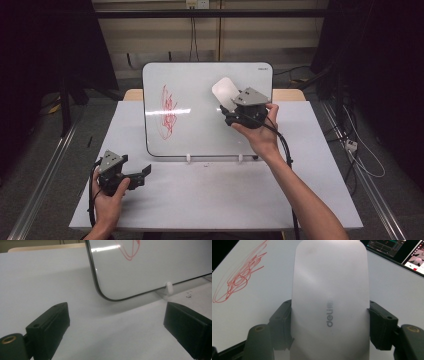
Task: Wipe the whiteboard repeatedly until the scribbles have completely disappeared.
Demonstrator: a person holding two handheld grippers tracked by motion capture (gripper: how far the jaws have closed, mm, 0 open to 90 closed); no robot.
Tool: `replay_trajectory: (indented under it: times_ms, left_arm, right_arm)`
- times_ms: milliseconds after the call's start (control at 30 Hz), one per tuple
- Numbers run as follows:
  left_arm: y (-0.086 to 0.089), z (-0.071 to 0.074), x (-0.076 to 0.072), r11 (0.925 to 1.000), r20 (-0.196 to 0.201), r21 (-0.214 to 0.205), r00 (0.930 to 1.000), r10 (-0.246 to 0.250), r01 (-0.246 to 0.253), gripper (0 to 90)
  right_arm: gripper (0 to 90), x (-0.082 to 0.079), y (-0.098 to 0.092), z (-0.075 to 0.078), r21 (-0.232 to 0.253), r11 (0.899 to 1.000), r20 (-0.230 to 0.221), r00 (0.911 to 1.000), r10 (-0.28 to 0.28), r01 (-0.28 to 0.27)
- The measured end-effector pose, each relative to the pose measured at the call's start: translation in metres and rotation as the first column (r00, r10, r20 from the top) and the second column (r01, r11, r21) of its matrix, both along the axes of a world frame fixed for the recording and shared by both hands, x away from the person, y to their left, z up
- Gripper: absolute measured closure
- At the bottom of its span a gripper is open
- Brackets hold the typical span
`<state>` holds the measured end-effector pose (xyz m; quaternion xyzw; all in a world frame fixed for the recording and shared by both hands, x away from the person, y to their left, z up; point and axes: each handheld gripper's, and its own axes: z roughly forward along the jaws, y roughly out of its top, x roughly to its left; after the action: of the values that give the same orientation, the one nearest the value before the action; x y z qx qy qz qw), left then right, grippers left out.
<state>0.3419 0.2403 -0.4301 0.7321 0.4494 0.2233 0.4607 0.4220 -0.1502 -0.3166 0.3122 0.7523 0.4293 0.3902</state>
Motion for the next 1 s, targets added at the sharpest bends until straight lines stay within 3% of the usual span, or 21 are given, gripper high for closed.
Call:
replay_trajectory:
  times_ms: [1000]
  left_arm:
    - [-0.002, 0.002, 0.0, 0.9999, 0.005, 0.001, 0.9999, -0.013, 0.013, 6.5]
  right_arm:
    - [31.7, 0.013, 0.069, 0.005, -0.082, 0.993, 0.035, 0.9957, 0.085, -0.082]
